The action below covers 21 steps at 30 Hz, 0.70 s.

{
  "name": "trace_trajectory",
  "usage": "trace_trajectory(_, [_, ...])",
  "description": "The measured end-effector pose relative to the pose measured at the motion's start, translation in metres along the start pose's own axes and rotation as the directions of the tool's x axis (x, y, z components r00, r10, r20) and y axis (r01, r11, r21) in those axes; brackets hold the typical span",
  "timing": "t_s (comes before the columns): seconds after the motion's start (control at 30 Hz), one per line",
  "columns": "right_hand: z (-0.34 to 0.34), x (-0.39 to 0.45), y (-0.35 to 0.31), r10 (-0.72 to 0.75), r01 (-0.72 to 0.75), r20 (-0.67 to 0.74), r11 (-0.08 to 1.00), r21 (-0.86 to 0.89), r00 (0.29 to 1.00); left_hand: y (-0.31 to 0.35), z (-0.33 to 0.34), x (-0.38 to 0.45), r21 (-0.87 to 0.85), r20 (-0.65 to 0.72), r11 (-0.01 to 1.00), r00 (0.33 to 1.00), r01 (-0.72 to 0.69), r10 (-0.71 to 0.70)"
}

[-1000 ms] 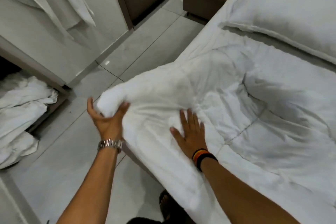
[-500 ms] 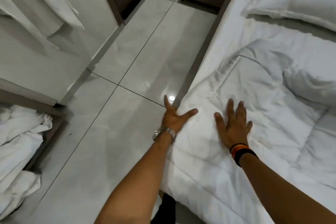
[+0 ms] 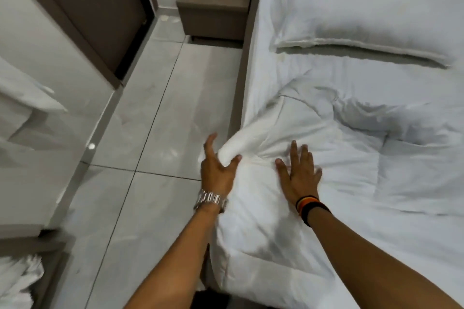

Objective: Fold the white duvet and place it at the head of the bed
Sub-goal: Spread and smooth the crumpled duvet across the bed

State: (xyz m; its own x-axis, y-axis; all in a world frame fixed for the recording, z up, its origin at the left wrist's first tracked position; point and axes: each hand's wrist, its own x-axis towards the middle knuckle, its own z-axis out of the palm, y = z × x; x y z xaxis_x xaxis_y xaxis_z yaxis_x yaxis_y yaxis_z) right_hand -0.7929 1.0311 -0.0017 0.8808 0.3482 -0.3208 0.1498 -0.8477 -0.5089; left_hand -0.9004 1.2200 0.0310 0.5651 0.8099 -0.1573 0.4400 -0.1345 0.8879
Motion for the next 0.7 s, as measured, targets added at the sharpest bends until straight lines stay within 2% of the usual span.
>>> trace_trajectory(0.07, [0.007,0.011,-0.018,-0.029,0.03,-0.075,1.0,0.008,0.997,-0.007,-0.027,0.0,-0.047,-0.056,0.998,0.997,-0.049,0.047])
trace_trajectory(0.13, [0.023,0.015,-0.027,-0.057,0.053,-0.085,0.998,-0.045,0.995,-0.032,-0.042,-0.006,-0.042,-0.055,0.999,0.998,-0.018,0.016])
trace_trajectory(0.2, [0.045,0.017,-0.023,0.024,-0.029,-0.036,0.99,-0.135,0.999,-0.055,-0.042,0.002,0.035,0.072,0.998,0.995,0.06,-0.063])
trace_trajectory(0.27, [0.067,0.017,-0.019,0.131,-0.13,-0.005,0.974,-0.187,0.991,-0.073,-0.035,0.026,0.166,0.287,0.978,0.943,0.127,-0.171])
trace_trajectory(0.3, [0.072,0.018,-0.018,0.151,-0.15,-0.012,0.971,-0.186,0.989,-0.073,-0.03,0.039,0.216,0.35,0.97,0.918,0.116,-0.187])
trace_trajectory(0.4, [0.064,0.03,-0.027,0.199,-0.205,-0.057,0.972,-0.118,0.978,-0.051,-0.005,0.095,0.372,0.449,0.927,0.883,-0.046,-0.137])
trace_trajectory(0.5, [0.049,0.035,-0.041,0.261,-0.263,-0.127,0.965,0.001,0.957,-0.011,0.022,0.142,0.54,0.458,0.807,0.888,-0.238,-0.045])
trace_trajectory(0.6, [0.026,0.05,-0.053,0.344,-0.329,-0.164,0.938,0.111,0.925,0.039,0.054,0.182,0.462,0.529,0.787,0.839,-0.41,0.126])
trace_trajectory(0.7, [0.01,0.07,-0.057,0.381,-0.351,-0.231,0.922,0.161,0.895,0.082,0.093,0.22,0.214,0.689,0.862,0.696,-0.459,0.199])
